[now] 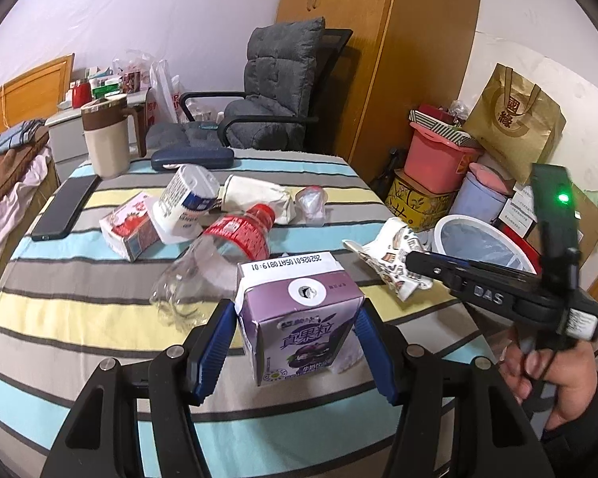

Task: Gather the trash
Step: 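Carry the carton and paper cup over the bin and open both tools to drop them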

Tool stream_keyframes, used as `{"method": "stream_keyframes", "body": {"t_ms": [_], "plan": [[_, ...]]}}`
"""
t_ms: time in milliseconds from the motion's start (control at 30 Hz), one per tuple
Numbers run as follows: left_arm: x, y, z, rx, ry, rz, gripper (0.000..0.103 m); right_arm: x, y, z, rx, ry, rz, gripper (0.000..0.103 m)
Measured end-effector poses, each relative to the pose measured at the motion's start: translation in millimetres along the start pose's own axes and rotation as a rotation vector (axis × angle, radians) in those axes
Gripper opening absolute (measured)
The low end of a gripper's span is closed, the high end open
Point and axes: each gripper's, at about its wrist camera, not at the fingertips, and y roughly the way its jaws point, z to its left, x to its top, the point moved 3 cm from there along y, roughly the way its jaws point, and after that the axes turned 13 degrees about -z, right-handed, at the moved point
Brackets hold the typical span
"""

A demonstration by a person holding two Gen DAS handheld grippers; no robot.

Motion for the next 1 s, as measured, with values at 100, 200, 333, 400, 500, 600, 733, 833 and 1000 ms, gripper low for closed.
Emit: {"method": "stream_keyframes", "body": {"t_ms": [100, 200, 333, 400, 500, 600, 733, 833, 1000], "plan": [[6, 2, -5, -0.005, 0.010, -0.003, 0.061, 3, -9, -3, 0.001, 0.003, -0.022, 0.022], [10, 7, -12, -0.009, 0.023, -0.003, 0.061, 5, -19, -8, -0.004, 0.017, -0.042, 0.022], [14, 13, -24, -0.024, 0.040, 0.000, 0.061, 6, -31, -17, -0.019, 0.040, -0.066, 0.022], [16, 16, -31, -0.035, 0.047, 0.003, 0.061, 7, -39, -23, -0.028, 0.049, -0.078, 0.022], [16, 21, -42, -0.051, 0.054, 0.010, 0.061, 8, -48, -28, -0.044, 0.056, -0.096, 0.022], [19, 25, -54, -0.067, 0.068, 0.011, 0.061, 8, -55, -36, -0.062, 0.064, -0.110, 0.022], [22, 32, -72, -0.096, 0.089, 0.013, 0.061, 6, -65, -49, -0.095, 0.080, -0.125, 0.022], [23, 40, -88, -0.125, 0.107, 0.018, 0.061, 6, -73, -63, -0.129, 0.098, -0.136, 0.022], [22, 51, -117, -0.180, 0.136, 0.029, 0.061, 2, -85, -86, -0.186, 0.128, -0.148, 0.022]]}}
